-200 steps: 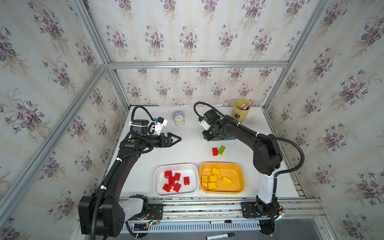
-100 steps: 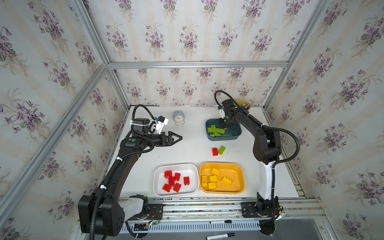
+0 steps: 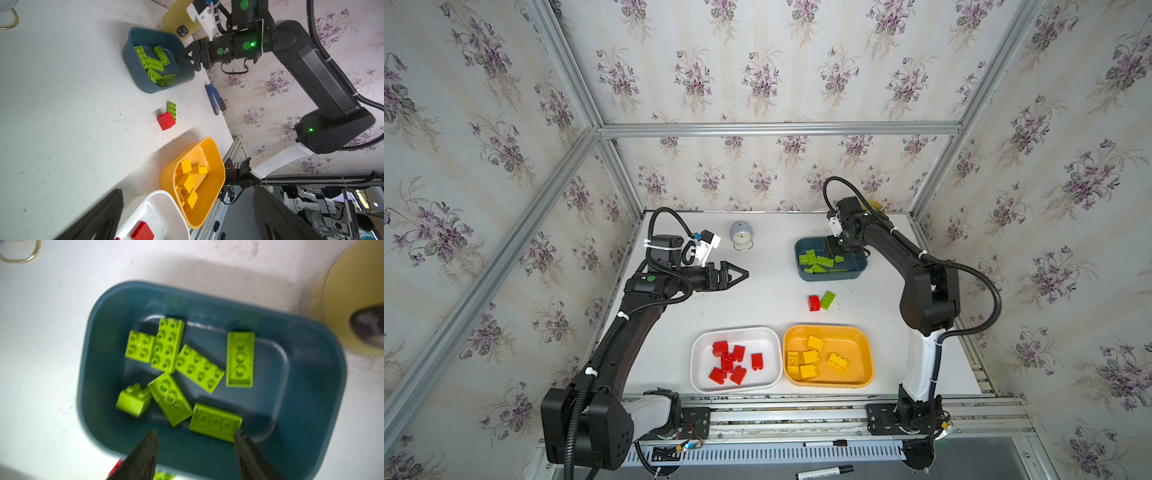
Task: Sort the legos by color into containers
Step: 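Lower the right gripper onto the red brick beside the green brick and grasp, then carry the red brick with the right gripper into the white tray and release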
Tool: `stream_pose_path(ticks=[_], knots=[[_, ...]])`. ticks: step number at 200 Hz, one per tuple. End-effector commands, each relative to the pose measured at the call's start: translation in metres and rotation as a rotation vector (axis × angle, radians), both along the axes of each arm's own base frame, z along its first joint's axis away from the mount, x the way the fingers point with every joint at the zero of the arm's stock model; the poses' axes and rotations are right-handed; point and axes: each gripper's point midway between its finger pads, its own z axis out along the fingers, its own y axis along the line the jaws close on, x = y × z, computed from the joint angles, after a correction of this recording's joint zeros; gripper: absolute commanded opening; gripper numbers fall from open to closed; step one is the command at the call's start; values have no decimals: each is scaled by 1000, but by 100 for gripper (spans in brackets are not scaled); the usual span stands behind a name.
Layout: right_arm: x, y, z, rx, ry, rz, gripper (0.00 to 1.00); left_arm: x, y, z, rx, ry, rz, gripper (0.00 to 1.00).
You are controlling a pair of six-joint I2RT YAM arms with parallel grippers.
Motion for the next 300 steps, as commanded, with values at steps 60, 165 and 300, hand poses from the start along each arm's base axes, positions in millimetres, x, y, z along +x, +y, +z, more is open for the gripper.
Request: stream_pose_path(ticks=[60,165,300], knots=[[-121,37,-31,-43,110,-135,68,-1,-1,1,-7,-22,-16,99],[-118,65,-77,-123,117,-84,55,-5,0,-2,3,-32,-15,99],[-114,88,-44,-67,49,85,24,-7,2,-1,4,-43,-14,99]])
